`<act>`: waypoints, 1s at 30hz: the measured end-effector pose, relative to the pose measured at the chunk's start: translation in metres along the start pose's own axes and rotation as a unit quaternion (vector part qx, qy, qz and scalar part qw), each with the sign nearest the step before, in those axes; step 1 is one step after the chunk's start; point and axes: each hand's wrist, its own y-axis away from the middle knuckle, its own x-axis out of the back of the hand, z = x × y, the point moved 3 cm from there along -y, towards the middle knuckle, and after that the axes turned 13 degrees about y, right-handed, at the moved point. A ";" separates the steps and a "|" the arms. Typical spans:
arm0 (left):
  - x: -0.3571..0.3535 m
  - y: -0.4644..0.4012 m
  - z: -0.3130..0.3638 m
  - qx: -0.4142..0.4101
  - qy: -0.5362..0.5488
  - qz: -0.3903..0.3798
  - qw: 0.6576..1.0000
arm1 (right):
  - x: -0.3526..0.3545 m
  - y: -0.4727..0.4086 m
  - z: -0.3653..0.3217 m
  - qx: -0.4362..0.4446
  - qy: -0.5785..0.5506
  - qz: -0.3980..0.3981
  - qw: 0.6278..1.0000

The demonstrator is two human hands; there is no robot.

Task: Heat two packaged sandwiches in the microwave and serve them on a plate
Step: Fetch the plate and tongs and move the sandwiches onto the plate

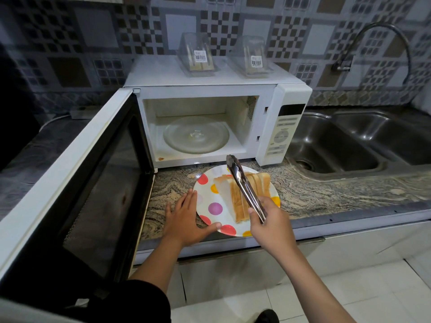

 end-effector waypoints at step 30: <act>0.022 0.001 0.101 0.195 0.683 0.068 0.700 | 0.003 0.019 -0.013 -0.165 -0.398 -0.255 0.866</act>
